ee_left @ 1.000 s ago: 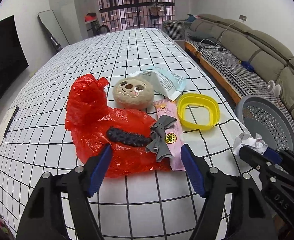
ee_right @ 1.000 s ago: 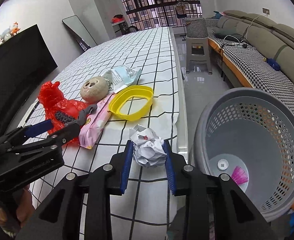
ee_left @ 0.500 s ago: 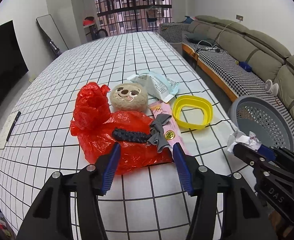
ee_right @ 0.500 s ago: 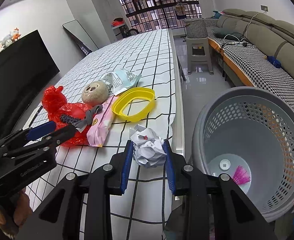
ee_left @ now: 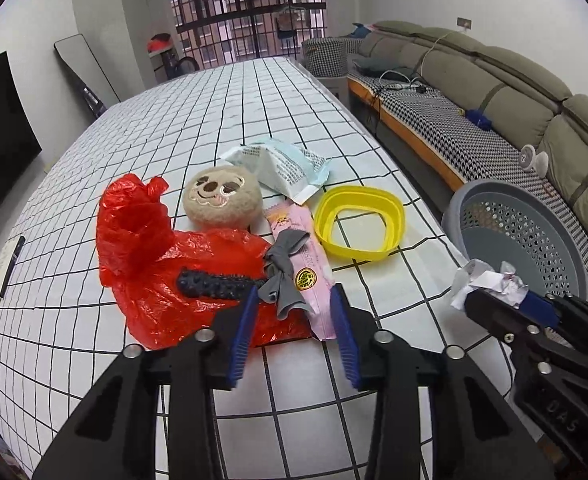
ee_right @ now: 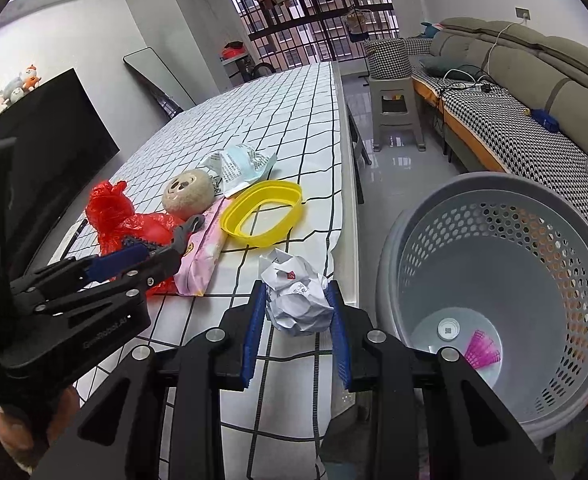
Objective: Collect trash
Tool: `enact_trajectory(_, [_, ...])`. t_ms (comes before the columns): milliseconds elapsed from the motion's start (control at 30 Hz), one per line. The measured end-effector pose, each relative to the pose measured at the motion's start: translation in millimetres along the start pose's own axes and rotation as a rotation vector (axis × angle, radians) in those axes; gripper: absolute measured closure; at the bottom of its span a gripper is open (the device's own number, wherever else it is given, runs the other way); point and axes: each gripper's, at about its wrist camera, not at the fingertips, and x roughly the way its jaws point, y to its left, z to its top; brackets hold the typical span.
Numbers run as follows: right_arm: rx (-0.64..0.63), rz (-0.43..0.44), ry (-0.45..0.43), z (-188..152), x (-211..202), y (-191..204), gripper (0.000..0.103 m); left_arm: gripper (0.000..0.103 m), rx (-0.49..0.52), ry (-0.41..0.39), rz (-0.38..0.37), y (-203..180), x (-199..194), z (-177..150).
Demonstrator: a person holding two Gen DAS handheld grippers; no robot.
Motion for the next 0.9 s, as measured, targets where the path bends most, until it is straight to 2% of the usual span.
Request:
enact_trajectory(67, [0.003,0.0,-0.001,0,0,-1,0.073,0.074,-0.003,0.01,-0.002,0,3,-2])
enact_trajectory(133, [0.004,0.002,0.001,-1,1,0,0.073,0.084,-0.009,0.022,-0.011,3,5,-3])
enact_trajectory(233, [0.004,0.002,0.003,-1,2,0,0.073,0.093,-0.022,0.032,-0.019,7,7,-4])
enact_trajectory(333, [0.005,0.001,0.002,0,2,0,0.073,0.097,-0.034,0.033,-0.029,12,6,-5])
enact_trajectory(700, [-0.001,-0.012,-0.014,0,-3,4,0.073,0.099,-0.045,-0.029,-0.067,19,-24,-1])
enact_trajectory(900, [0.001,-0.038,-0.026,-1,-11,3,0.073,0.099,-0.032,-0.054,-0.104,10,-37,4])
